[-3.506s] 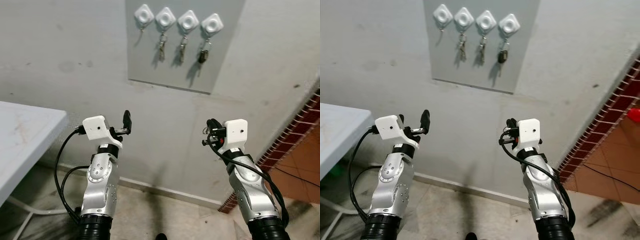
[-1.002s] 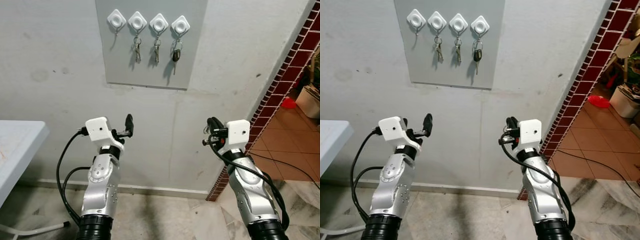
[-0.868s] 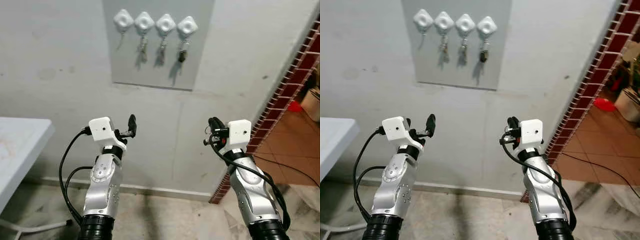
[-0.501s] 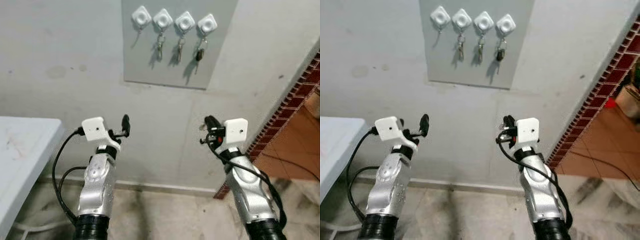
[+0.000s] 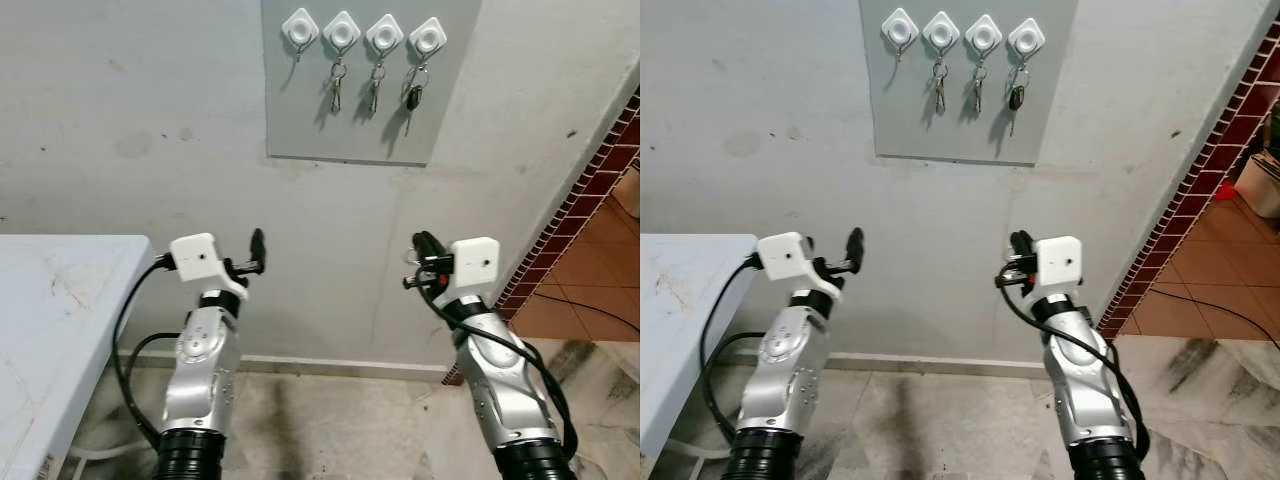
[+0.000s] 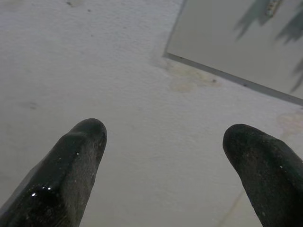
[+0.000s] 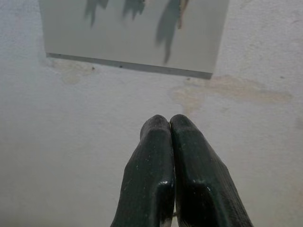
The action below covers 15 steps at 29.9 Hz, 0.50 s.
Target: Hang keys on a hook
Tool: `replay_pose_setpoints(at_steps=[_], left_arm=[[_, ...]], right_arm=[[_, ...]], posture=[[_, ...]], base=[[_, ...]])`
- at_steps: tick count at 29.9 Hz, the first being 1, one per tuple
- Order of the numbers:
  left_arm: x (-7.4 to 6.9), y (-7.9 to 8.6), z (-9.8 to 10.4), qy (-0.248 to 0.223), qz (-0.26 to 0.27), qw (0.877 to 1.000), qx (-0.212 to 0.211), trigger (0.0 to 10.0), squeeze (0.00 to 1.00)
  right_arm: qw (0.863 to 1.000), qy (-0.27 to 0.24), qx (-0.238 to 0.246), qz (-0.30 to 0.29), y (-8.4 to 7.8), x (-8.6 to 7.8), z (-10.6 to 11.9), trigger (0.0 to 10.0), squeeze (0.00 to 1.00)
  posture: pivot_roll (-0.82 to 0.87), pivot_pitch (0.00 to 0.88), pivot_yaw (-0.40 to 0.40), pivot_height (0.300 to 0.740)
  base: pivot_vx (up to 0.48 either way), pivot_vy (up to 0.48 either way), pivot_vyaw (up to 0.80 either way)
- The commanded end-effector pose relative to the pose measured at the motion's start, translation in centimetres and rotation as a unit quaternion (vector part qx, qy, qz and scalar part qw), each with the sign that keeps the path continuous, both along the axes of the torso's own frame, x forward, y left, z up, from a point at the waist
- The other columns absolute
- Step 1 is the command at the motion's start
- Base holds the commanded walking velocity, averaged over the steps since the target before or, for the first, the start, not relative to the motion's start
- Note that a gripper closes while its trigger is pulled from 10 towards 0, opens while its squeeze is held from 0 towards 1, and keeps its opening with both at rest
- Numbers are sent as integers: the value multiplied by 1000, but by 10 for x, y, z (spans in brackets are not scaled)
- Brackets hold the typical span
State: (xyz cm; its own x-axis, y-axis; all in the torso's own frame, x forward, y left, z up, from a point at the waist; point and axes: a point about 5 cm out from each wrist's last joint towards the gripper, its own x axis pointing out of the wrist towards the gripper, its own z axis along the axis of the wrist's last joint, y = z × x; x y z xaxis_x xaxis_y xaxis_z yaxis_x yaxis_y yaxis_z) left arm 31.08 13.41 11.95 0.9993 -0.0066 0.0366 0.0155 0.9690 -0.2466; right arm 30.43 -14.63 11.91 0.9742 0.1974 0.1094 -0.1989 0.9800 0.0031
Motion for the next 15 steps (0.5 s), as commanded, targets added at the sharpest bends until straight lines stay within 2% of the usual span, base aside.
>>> replay_pose_setpoints(at_steps=[1,9,15], left_arm=[[2,0,4,1,5,1000,3,10000,0],[4,1,3,12,9,1000,1,10000,0],[4,1,6,2,10,1000,-2,10000,0]], right_arm=[[1000,-4,1,1,0,1,4,10000,0],[1000,-8,2,4,-1,1,5,10000,0],[999,-22,18,24,1,-3,10,10000,0]], posture=[[8,0,-48,740],[5,0,-49,740],[3,0,-50,740]], base=[[0,0,0],[0,0,0],[321,0,0]])
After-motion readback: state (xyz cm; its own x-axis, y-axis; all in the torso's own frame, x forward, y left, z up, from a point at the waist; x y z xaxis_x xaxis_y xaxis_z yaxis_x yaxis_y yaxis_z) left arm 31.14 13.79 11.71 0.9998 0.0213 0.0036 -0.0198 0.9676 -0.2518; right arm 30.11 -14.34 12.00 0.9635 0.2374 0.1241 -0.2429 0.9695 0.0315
